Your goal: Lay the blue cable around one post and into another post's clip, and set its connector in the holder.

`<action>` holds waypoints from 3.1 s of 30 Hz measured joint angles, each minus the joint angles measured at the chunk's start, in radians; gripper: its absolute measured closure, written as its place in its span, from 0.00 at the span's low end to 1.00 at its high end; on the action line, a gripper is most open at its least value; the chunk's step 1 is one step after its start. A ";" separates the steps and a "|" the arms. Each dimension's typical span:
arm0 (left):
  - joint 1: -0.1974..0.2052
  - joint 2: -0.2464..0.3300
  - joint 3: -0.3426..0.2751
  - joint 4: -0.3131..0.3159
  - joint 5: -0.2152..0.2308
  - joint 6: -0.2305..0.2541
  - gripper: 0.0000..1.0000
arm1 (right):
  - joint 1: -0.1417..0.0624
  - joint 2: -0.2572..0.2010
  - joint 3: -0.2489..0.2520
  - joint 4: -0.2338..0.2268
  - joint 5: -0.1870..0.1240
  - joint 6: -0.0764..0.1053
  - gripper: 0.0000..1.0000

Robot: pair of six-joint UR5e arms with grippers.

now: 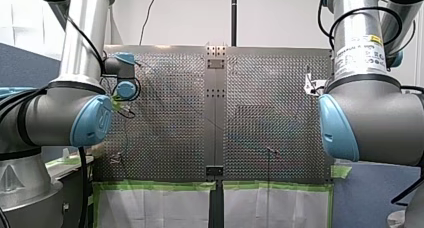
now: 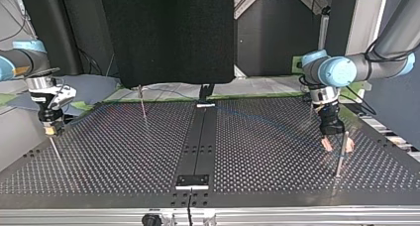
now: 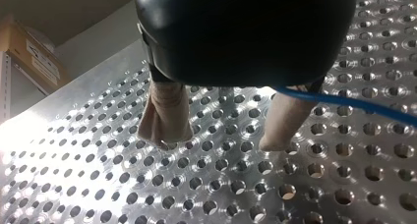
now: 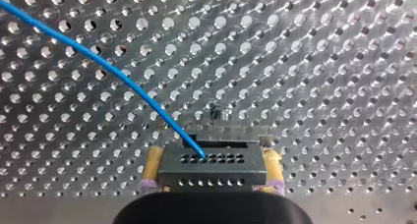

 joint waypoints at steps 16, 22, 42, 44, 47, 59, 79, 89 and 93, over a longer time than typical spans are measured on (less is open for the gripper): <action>-0.001 0.000 -0.001 0.000 0.000 0.004 0.00 | 0.001 0.001 -0.001 0.015 -0.003 0.019 0.65; -0.002 0.000 0.000 0.000 0.001 0.004 0.00 | 0.000 0.001 -0.004 0.024 -0.004 0.025 0.65; -0.002 0.000 0.000 0.000 0.000 0.007 0.00 | -0.005 -0.001 -0.016 0.018 -0.003 0.042 0.65; -0.002 0.000 0.000 0.000 -0.001 0.008 0.00 | -0.005 0.000 -0.016 0.014 -0.004 0.044 0.65; -0.003 0.000 0.000 0.000 0.000 0.008 0.00 | -0.005 0.000 -0.016 0.009 -0.004 0.047 0.65; -0.003 0.000 0.000 0.000 0.000 0.008 0.00 | 0.000 0.000 -0.016 0.004 -0.008 0.049 0.65; -0.003 0.000 0.000 0.000 0.000 0.014 0.00 | 0.000 0.001 -0.016 0.001 -0.009 0.049 0.62; -0.003 0.000 0.000 0.000 -0.001 0.014 0.00 | -0.010 0.001 -0.020 0.045 -0.007 0.002 0.62; -0.003 0.000 0.000 0.000 -0.001 0.014 0.00 | -0.010 0.001 -0.020 0.045 -0.007 0.002 0.60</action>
